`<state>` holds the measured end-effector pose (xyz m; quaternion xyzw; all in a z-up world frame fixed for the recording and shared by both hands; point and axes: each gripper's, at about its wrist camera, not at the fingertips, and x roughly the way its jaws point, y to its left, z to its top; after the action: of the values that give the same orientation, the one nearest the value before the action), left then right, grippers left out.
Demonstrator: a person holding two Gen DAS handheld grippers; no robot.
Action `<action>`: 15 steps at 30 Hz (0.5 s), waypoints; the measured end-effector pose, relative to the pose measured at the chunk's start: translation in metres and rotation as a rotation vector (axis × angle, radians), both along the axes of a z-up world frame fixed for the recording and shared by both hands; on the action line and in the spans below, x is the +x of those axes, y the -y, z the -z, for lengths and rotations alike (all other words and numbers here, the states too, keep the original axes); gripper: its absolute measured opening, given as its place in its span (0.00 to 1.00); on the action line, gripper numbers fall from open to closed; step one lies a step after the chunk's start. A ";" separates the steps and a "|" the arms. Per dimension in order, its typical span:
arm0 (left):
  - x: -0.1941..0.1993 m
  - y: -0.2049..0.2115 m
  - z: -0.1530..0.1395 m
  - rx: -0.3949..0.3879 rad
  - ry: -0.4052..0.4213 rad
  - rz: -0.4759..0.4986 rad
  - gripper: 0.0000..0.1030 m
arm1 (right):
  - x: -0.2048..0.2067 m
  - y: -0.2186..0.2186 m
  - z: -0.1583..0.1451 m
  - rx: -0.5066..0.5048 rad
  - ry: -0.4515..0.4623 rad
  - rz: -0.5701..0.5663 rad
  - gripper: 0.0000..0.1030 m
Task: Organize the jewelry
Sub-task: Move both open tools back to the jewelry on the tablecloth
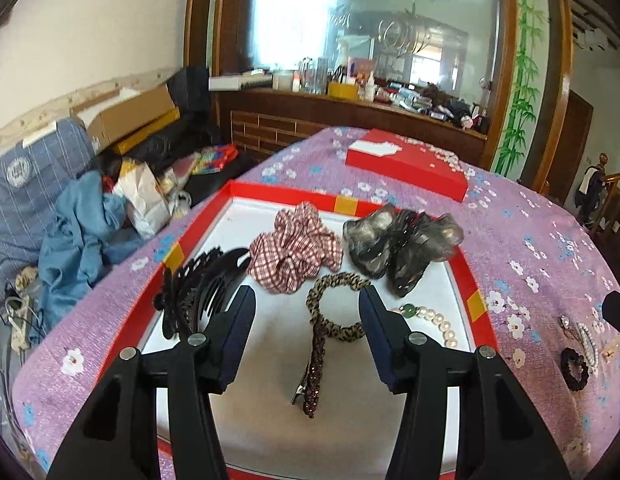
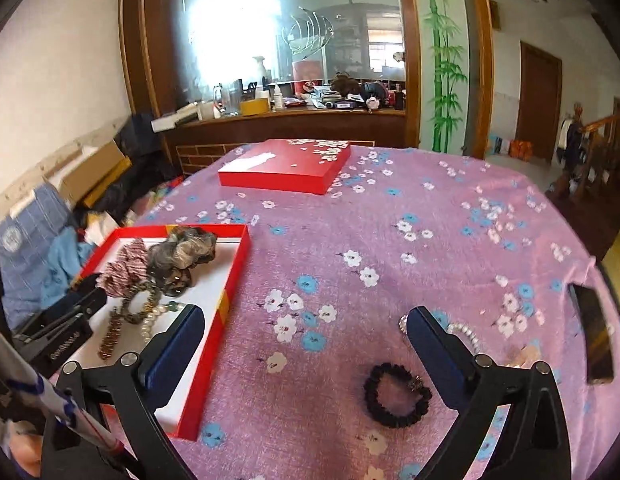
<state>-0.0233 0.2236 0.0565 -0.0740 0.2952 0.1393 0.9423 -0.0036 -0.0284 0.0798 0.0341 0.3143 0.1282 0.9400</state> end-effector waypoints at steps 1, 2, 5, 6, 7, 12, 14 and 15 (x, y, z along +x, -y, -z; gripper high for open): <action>-0.002 0.002 -0.002 0.013 0.011 0.002 0.53 | 0.000 0.003 -0.001 0.006 0.006 0.002 1.00; -0.003 0.005 -0.003 0.022 0.018 0.003 0.53 | -0.003 0.007 -0.002 0.005 0.018 0.013 1.00; -0.005 0.011 -0.006 0.053 0.033 0.003 0.56 | -0.013 0.017 -0.006 -0.005 0.047 0.046 1.00; -0.005 0.012 -0.006 0.061 0.035 0.004 0.57 | -0.018 0.022 -0.007 0.004 0.072 0.070 1.00; -0.004 0.014 -0.006 0.067 0.035 0.003 0.57 | -0.022 0.026 -0.009 0.011 0.094 0.087 1.00; -0.003 0.020 -0.007 0.097 0.030 -0.001 0.57 | -0.035 0.059 -0.017 0.022 0.093 0.115 1.00; -0.002 0.024 -0.007 0.124 0.024 -0.004 0.58 | -0.034 0.073 -0.018 0.026 0.077 0.131 1.00; -0.002 0.027 -0.007 0.139 0.024 -0.001 0.59 | -0.034 0.081 -0.019 0.027 0.071 0.145 1.00</action>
<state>-0.0252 0.1965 0.0631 -0.0099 0.2734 0.1590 0.9486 -0.0373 -0.1097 0.0983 0.0649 0.2756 0.0652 0.9569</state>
